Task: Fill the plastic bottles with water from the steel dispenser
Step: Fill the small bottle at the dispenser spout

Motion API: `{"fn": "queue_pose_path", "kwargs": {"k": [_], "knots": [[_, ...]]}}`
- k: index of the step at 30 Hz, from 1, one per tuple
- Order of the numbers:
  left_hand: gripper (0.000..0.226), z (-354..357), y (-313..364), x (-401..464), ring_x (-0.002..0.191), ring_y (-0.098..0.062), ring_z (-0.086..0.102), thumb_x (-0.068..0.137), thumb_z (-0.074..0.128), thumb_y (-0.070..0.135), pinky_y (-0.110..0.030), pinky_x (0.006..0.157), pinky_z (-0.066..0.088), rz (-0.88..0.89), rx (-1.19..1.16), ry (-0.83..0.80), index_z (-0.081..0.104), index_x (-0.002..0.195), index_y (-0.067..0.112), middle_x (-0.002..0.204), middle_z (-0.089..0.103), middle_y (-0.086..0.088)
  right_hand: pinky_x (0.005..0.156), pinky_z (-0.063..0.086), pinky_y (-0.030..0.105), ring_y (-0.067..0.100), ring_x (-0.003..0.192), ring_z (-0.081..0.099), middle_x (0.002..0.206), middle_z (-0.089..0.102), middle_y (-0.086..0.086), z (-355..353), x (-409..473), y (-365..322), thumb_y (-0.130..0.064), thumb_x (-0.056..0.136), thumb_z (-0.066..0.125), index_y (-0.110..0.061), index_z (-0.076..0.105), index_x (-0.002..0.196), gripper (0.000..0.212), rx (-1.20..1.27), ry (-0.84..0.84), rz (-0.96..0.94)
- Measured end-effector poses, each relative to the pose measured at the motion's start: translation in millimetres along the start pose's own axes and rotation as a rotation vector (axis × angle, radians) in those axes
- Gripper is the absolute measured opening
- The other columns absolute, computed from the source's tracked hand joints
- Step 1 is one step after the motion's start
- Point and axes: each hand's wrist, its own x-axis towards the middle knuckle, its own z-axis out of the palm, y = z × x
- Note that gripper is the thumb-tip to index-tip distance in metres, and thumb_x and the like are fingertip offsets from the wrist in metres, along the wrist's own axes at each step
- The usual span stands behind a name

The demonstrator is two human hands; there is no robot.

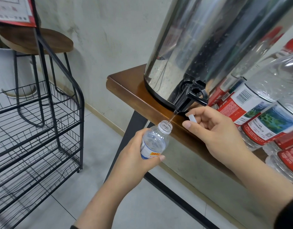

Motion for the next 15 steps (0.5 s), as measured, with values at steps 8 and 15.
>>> {"fn": "queue_pose_path", "kwargs": {"k": [8,15], "knots": [[0.070,0.3,-0.2,0.7,0.115,0.007,0.058,0.080,0.086,0.041,-0.021,0.092,0.058,-0.006,0.011,0.000,0.039,0.126,0.062,0.121,0.058,0.033,0.067,0.045,0.030,0.032,0.078,0.056,0.084,0.066,-0.001,-0.3,-1.3,-1.2,-0.058,0.070,0.071,-0.034,0.071,0.097,0.036,-0.028,0.005,-0.005],[0.071,-0.1,-0.9,0.0,0.116,0.001,0.061,0.080,0.086,0.039,-0.025,0.094,0.058,-0.008,0.011,0.001,0.041,0.133,0.056,0.123,0.060,0.029,0.068,0.046,0.032,0.035,0.081,0.057,0.085,0.066,0.002,-0.2,-2.0,-2.2,-0.056,0.071,0.071,-0.033,0.071,0.097,0.035,-0.017,0.006,-0.001]]}}
